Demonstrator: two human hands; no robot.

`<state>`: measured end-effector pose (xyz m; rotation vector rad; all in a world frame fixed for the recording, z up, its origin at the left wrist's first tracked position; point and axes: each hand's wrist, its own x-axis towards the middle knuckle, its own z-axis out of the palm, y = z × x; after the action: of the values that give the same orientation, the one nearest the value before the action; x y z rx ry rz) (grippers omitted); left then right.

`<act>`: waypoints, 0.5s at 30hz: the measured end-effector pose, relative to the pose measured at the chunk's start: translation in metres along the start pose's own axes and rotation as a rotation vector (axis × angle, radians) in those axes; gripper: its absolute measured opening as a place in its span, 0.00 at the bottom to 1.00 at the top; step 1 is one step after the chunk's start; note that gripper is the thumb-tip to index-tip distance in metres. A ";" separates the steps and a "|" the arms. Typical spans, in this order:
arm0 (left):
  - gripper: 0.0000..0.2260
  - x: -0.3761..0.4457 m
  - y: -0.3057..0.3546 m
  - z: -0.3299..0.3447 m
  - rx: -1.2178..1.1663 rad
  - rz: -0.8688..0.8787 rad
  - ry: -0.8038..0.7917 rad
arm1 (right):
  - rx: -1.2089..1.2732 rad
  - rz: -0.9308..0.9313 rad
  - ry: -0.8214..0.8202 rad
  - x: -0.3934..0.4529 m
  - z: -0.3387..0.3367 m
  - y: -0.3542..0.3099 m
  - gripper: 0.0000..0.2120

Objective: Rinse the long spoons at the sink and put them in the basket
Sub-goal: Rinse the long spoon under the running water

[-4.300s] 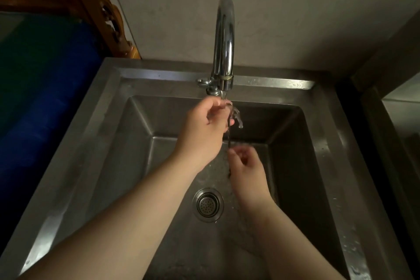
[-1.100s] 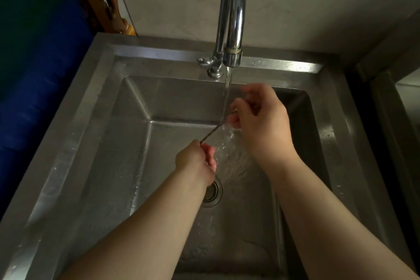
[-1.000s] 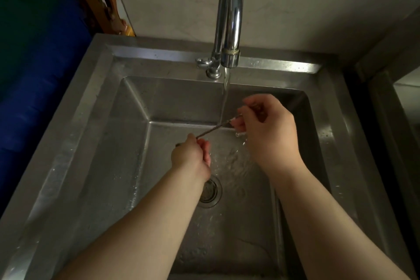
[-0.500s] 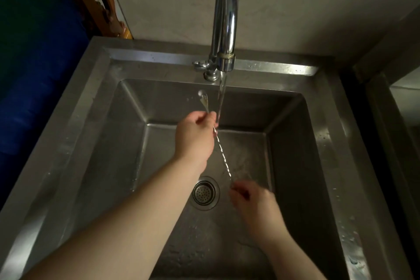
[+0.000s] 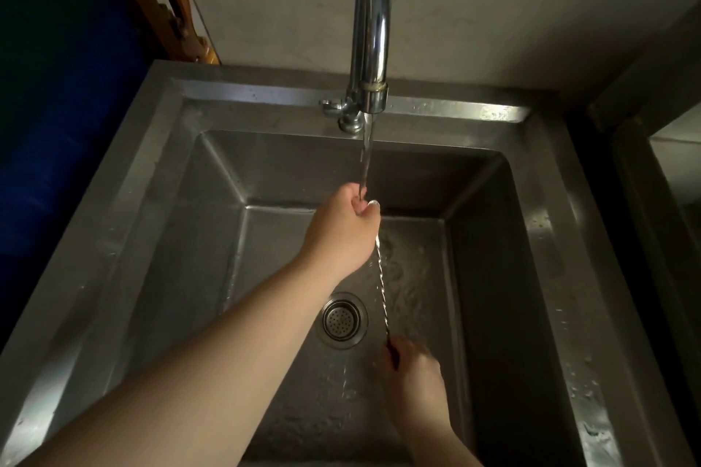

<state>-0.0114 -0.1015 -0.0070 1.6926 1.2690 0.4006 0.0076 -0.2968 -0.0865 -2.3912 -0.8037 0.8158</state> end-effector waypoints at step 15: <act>0.37 0.021 -0.095 -0.096 1.092 -0.107 0.266 | -0.231 0.358 -0.203 0.061 0.082 0.073 0.14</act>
<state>-0.1254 -0.0358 -0.0436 2.4832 1.9599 -0.2130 0.0198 -0.2876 -0.2114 -2.7371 -0.5753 1.1785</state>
